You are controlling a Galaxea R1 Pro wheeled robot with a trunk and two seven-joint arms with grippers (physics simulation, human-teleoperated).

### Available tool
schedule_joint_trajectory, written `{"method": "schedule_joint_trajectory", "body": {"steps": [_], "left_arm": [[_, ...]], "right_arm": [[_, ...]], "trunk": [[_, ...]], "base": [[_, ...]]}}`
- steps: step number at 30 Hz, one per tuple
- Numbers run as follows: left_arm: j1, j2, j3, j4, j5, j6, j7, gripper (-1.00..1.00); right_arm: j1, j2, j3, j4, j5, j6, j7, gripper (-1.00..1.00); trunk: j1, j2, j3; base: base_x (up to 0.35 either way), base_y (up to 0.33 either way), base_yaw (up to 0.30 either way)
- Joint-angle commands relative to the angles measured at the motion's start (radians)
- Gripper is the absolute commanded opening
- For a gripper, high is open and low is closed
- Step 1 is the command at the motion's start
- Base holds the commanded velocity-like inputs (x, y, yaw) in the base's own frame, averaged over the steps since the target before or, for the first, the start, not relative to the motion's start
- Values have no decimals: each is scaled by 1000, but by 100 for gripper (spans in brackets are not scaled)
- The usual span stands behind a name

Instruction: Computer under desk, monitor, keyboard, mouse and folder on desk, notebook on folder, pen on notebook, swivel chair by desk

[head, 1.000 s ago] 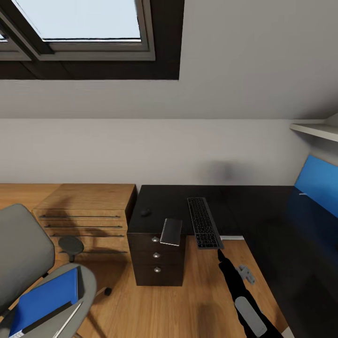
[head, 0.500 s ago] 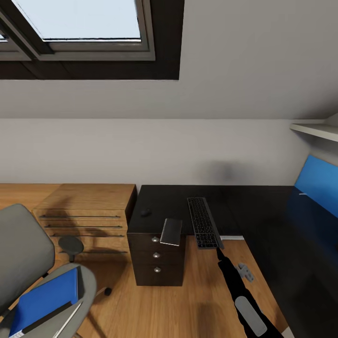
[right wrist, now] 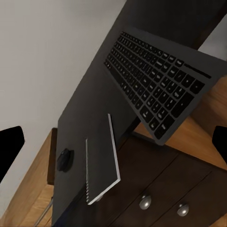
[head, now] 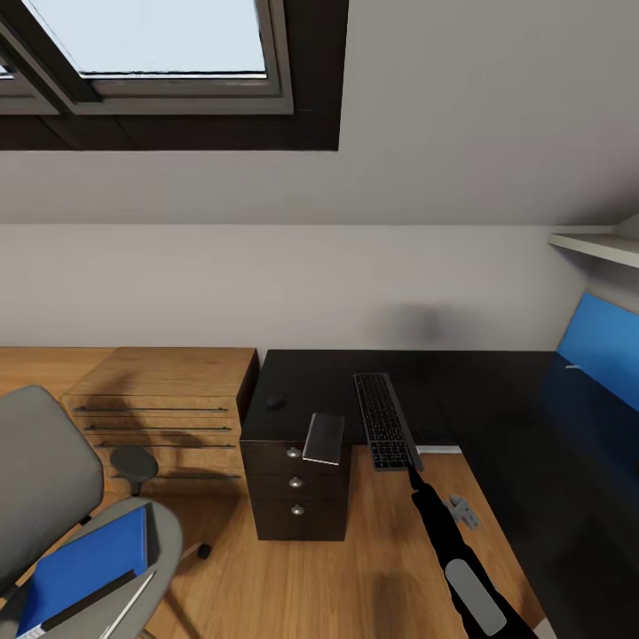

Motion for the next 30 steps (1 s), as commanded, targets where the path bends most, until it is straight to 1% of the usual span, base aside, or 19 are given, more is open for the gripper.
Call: {"method": "schedule_joint_trajectory", "body": {"steps": [1, 9, 11, 16, 19, 26, 30], "left_arm": [[-1, 1, -8, 0, 11, -4, 1, 100], [-1, -1, -8, 0, 12, 0, 2, 100], [-1, -9, -8, 0, 13, 2, 2, 100], [-1, -41, -8, -2, 12, 3, 8, 100], [-1, -54, -8, -3, 12, 2, 6, 100], [-1, -65, -8, -8, 7, -1, 5, 100], [-1, -69, -9, -28, 4, -1, 7, 100]], "right_arm": [[-1, -1, 6, 1, -10, -7, 8, 100], [-1, -1, 7, 4, -7, -12, 63, 100], [-1, -1, 7, 6, -7, -13, 72, 100], [-1, -1, 7, 8, -8, -15, 82, 100], [-1, -1, 7, 8, -8, -15, 84, 100], [-1, 0, 8, 9, -8, -14, 83, 100], [-1, 0, 7, 9, -10, -10, 81, 100]], "trunk": [[4, -9, -5], [35, -65, -30], [43, -79, -37], [62, -114, -52], [73, -135, -62], [100, -184, -84], [116, -212, -96]], "base": [[0, 0, 0], [0, 0, 0], [0, 0, 0], [0, 0, 0], [0, 0, 0], [0, 0, 0], [0, 0, 0]]}}
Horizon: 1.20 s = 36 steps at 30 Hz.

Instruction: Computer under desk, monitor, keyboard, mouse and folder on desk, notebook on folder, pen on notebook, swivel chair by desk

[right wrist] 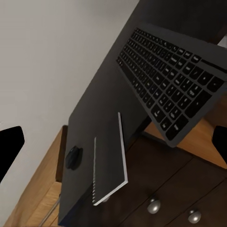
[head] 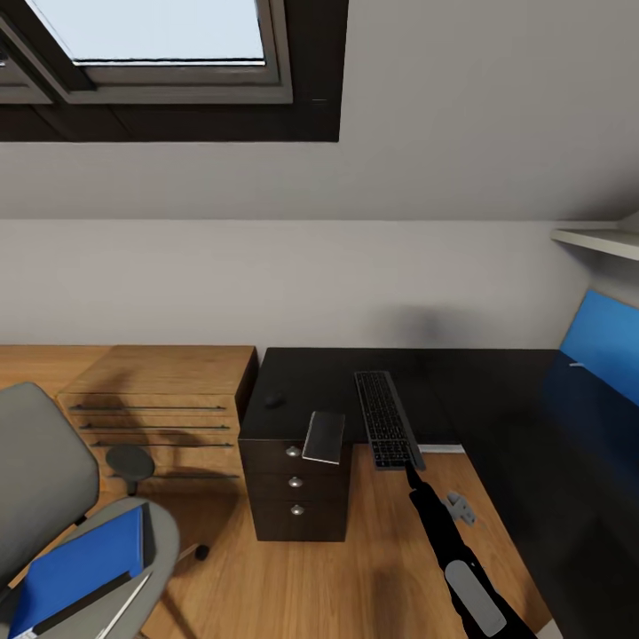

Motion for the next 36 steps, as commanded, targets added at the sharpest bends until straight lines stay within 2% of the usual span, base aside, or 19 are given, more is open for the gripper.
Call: {"method": "schedule_joint_trajectory", "body": {"steps": [1, 21, 30, 36], "left_arm": [[-1, 1, -8, -5, 10, -5, 2, 100], [-1, 2, -5, -48, 16, -16, -4, 100], [-1, 7, 0, -38, 17, -96, 0, 100], [-1, 11, 0, -27, 18, -118, 2, 100]], "right_arm": [[-1, -1, 6, 1, -11, -6, 2, 100], [-1, 0, 5, 1, -9, -5, 1, 100], [-1, -1, 6, 1, -9, -4, -3, 100], [-1, -1, 4, 1, -17, 0, -2, 100]], "trunk": [[4, -9, -5], [81, -149, -68], [115, -212, -96], [138, -254, -115]], "base": [[0, 0, 0], [0, 0, 0], [0, 0, 0], [0, 0, 0]]}}
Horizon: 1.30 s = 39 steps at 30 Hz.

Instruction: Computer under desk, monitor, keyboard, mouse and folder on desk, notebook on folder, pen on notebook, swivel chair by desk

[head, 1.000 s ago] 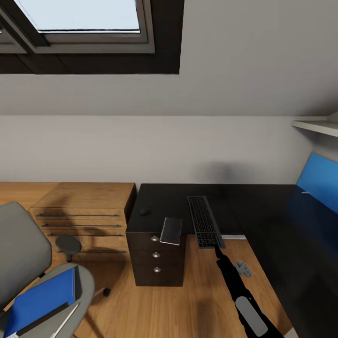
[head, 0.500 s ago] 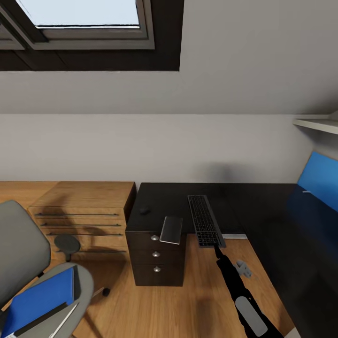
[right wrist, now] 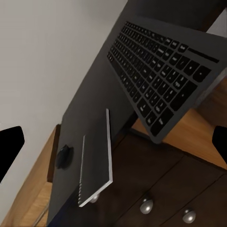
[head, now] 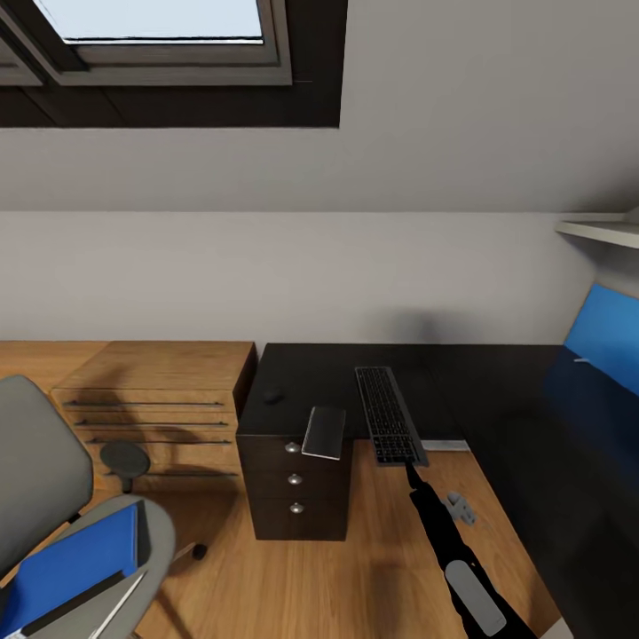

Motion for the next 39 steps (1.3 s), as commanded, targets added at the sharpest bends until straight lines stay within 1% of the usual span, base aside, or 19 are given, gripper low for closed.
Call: {"method": "schedule_joint_trajectory", "body": {"steps": [1, 5, 6, 13, 18, 22, 26, 38, 39], "left_arm": [[-1, 1, -7, 1, 10, -6, 2, 100], [0, 1, -7, 3, 10, -11, 3, 100], [-1, 2, -7, 3, 10, -12, 4, 100], [0, 1, -8, 4, 10, -13, 4, 100], [-1, 1, -9, 4, 10, -13, 3, 100], [0, 1, -9, 4, 10, -13, 2, 100], [-1, 1, -9, 5, 10, -13, 2, 100], [-1, 1, -8, 5, 10, -13, 1, 100], [-1, 1, -8, 5, 10, -13, 1, 100]], "right_arm": [[-1, -1, 6, 1, -15, -4, 3, 100], [-1, -2, 2, 0, -52, 15, 5, 100], [-1, -2, -2, -1, -79, 34, 6, 100], [-1, -2, -15, -4, -178, 125, 9, 100], [-1, -3, -20, -9, -223, 157, 12, 100], [-1, -4, -22, -16, -238, 167, 17, 100], [-1, -6, -34, -23, -245, 171, 29, 100], [-1, -6, -89, -28, -249, 175, 44, 100], [-1, -7, -93, -28, -249, 175, 45, 100]], "trunk": [[4, -8, -4], [19, -36, -17], [23, -43, -20], [50, -92, -42], [69, -127, -58], [85, -155, -70], [100, -183, -83], [100, -183, -83], [104, -190, -86]], "base": [[0, 0, 0], [0, 0, 0], [0, 0, 0], [0, 0, 0], [0, 0, 0], [0, 0, 0], [0, 0, 0], [0, 0, 0], [0, 0, 0]]}}
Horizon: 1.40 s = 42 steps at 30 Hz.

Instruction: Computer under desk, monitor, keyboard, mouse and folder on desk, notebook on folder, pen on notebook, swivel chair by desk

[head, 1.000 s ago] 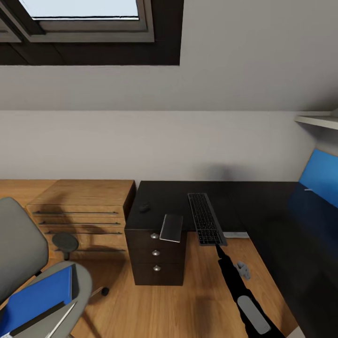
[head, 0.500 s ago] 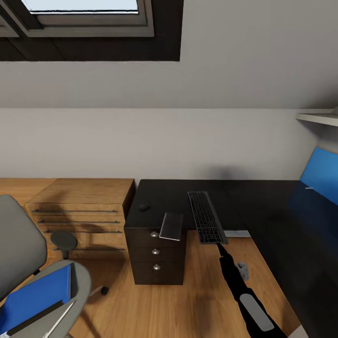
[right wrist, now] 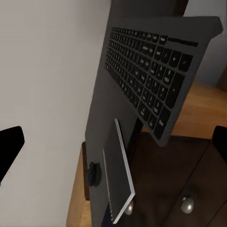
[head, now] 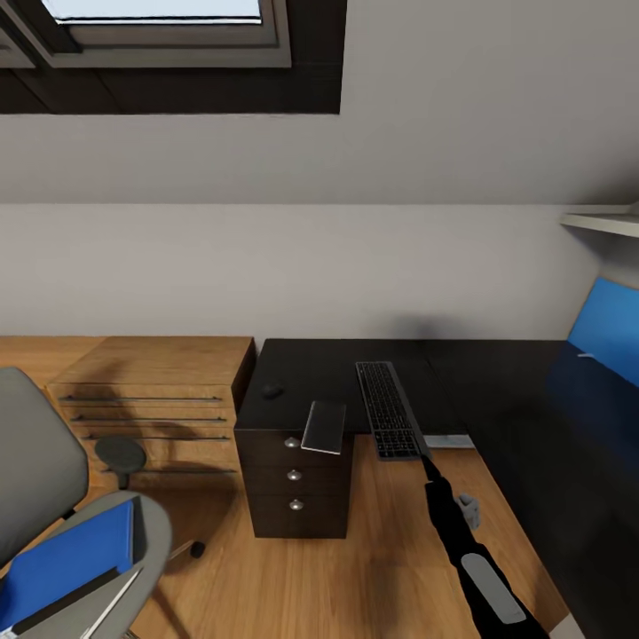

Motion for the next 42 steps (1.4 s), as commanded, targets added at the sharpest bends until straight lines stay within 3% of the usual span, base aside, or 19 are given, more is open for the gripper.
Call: {"method": "schedule_joint_trajectory", "body": {"steps": [1, 8, 17, 20, 42], "left_arm": [[-1, 1, -8, 1, 11, -5, 2, 100], [-1, 1, -8, 1, 11, -5, 2, 100], [-1, 1, -8, 1, 11, -5, 2, 100], [-1, 1, -8, 1, 11, -5, 2, 100], [-1, 0, -8, 1, 11, -5, 2, 100]], "right_arm": [[-1, -1, -3, 0, -8, -2, 4, 100], [-1, -16, -43, 1, -14, 47, 5, 100], [-1, -19, -135, 1, -30, 176, 4, 100], [-1, -19, -149, 1, -32, 197, 4, 100], [-1, -20, -164, 1, -35, 222, 2, 100]], "trunk": [[4, -8, -4], [31, -57, -26], [31, -57, -26], [42, -78, -36], [127, -232, -105]], "base": [[0, 0, 0], [0, 0, 0], [0, 0, 0], [0, 0, 0], [0, 0, 0]]}}
